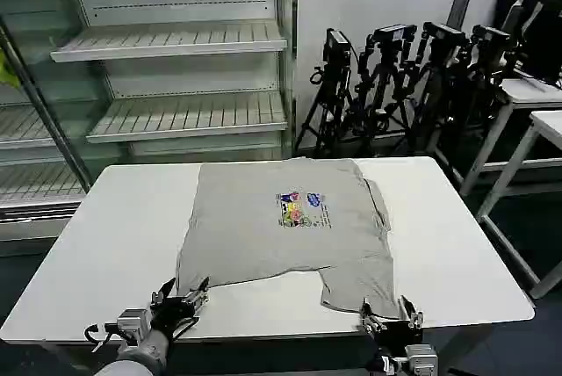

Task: Fold and organize the clothes.

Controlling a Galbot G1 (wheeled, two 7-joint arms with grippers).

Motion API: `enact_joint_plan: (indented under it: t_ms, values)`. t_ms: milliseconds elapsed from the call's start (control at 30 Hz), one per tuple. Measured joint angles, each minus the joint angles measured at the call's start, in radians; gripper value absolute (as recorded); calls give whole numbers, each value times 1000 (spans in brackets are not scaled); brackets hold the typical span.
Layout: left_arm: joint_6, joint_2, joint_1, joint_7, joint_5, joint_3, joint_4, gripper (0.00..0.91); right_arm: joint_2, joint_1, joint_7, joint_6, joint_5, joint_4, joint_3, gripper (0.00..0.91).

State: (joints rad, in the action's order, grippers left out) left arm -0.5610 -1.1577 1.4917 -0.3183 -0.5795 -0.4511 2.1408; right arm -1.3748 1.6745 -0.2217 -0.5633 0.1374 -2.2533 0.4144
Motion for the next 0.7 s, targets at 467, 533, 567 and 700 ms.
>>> enact_joint_plan:
  t_ms: [467,533,567,700]
  values:
    - [-11,-3,23,11,-80,-15,20,20,6,36,8,11,64,-41,16,0]
    - [-14,-4,32,13,-91,-20,32,20,10,51,10,14,67,-63,17,0]
    - [-16,-4,38,14,-96,-21,41,20,12,61,11,17,69,-76,19,0]
    - [-23,-4,65,12,-116,-37,89,20,24,106,12,26,72,-142,30,0]
